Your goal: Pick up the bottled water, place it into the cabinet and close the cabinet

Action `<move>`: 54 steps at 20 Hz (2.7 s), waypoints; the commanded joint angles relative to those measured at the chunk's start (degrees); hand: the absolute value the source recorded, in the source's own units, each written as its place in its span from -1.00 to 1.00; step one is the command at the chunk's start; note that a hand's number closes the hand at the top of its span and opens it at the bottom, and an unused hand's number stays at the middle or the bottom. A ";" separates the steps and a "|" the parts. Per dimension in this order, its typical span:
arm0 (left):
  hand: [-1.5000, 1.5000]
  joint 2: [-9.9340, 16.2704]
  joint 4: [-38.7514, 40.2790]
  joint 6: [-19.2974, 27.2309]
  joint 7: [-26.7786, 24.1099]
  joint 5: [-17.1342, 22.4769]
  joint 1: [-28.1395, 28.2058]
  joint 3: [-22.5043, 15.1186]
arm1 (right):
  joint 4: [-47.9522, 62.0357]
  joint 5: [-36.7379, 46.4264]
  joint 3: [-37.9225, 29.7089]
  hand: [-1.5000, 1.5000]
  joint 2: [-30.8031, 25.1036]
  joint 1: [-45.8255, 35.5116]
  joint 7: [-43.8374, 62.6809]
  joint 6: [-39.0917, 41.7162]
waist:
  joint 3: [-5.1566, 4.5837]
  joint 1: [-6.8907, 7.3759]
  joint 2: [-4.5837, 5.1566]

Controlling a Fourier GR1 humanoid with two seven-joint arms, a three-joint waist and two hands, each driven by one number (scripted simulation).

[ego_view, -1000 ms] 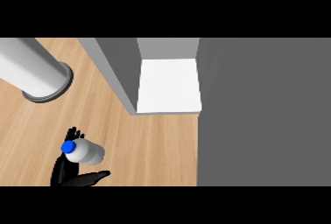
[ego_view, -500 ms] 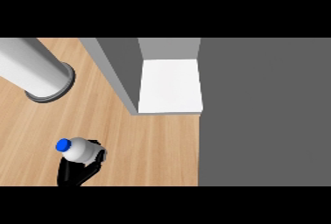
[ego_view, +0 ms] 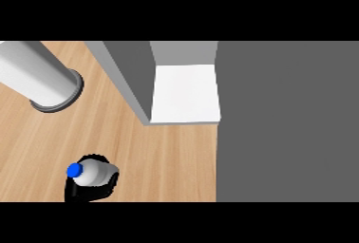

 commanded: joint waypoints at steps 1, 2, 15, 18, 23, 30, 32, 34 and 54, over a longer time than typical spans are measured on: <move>1.00 -3.71 4.34 -1.52 -3.76 2.61 -1.99 -3.66 | -4.56 -2.58 -1.76 -1.00 -0.77 1.80 0.08 0.62 | -1.52 -1.01 0.46; 1.00 -3.70 2.95 0.01 -1.22 2.61 -3.97 -3.89 | -5.24 -2.07 0.10 -1.00 -0.31 1.95 0.80 0.45 | -1.48 -0.80 0.46; 1.00 -3.87 -12.18 7.05 8.90 15.81 -2.61 -22.61 | -4.51 -1.73 1.27 -1.00 0.19 2.03 2.06 0.63 | -1.34 0.31 0.19; 1.00 -3.88 -18.40 13.80 13.81 20.26 -2.45 -29.47 | -4.50 -2.96 0.42 -1.00 0.84 0.55 3.32 -0.53 | -1.34 0.41 0.20; 1.00 -3.90 -26.08 25.36 17.30 20.52 -5.23 -36.51 | -4.37 -4.95 -1.07 -1.00 0.43 2.83 0.84 1.55 | -1.33 -0.01 0.18; 1.00 -3.90 -28.93 41.79 22.74 21.34 -15.09 -46.08 | -2.98 -8.30 -5.24 -1.00 -0.57 -1.10 3.12 1.33 | -1.36 -0.33 0.51; 1.00 -3.90 -24.58 42.86 23.54 23.27 -19.69 -44.76 | -2.43 -6.03 -3.77 -1.00 0.44 0.40 0.88 2.18 | -1.39 -0.91 0.56; 1.00 -3.90 -21.90 45.98 25.90 23.74 -24.63 -45.47 | -4.21 -6.31 -4.55 -1.00 0.32 1.10 0.97 2.01 | -1.39 -1.65 0.62; 1.00 -3.46 15.64 51.46 29.31 20.85 -51.82 -39.23 | -0.80 -7.76 -7.82 -1.00 0.76 -4.16 1.13 3.96 | -1.38 -2.89 1.66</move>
